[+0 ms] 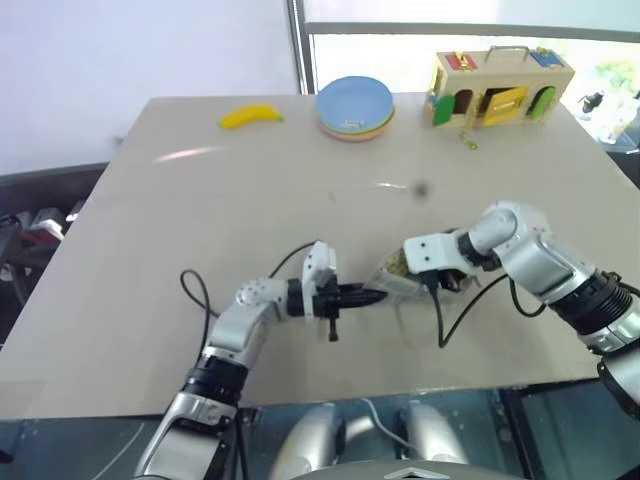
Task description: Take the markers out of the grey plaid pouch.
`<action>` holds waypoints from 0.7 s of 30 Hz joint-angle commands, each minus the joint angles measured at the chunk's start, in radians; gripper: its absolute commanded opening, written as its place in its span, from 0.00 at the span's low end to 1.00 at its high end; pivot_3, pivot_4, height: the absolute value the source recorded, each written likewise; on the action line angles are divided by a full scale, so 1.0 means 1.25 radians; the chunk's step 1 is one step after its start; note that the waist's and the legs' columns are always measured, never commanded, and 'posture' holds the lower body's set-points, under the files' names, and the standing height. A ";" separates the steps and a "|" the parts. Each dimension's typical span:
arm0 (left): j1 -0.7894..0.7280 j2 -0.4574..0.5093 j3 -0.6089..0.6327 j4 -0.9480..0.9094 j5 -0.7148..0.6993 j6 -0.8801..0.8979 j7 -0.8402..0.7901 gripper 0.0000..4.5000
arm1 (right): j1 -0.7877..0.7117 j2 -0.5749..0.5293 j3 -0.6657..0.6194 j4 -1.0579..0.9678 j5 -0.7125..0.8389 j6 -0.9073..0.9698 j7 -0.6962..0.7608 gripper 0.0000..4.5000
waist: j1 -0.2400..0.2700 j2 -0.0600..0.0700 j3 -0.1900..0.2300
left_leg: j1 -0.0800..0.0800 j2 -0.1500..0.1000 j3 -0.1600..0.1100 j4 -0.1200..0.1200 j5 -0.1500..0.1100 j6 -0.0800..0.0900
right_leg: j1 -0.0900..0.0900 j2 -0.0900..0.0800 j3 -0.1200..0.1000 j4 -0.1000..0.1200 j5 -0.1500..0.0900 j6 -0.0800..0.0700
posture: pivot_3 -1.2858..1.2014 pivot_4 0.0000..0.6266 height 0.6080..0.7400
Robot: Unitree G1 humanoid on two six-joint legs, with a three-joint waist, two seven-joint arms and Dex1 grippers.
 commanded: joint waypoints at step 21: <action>-0.011 0.013 0.027 0.077 0.036 -0.133 -0.014 0.00 | 0.103 -0.103 -0.275 -0.336 0.260 0.328 -0.017 0.20 | 0.004 0.001 0.001 | -0.014 0.000 -0.001 -0.001 0.000 0.000 | -0.012 -0.001 -0.001 -0.001 0.000 0.000 | 0.52 0.24 1.00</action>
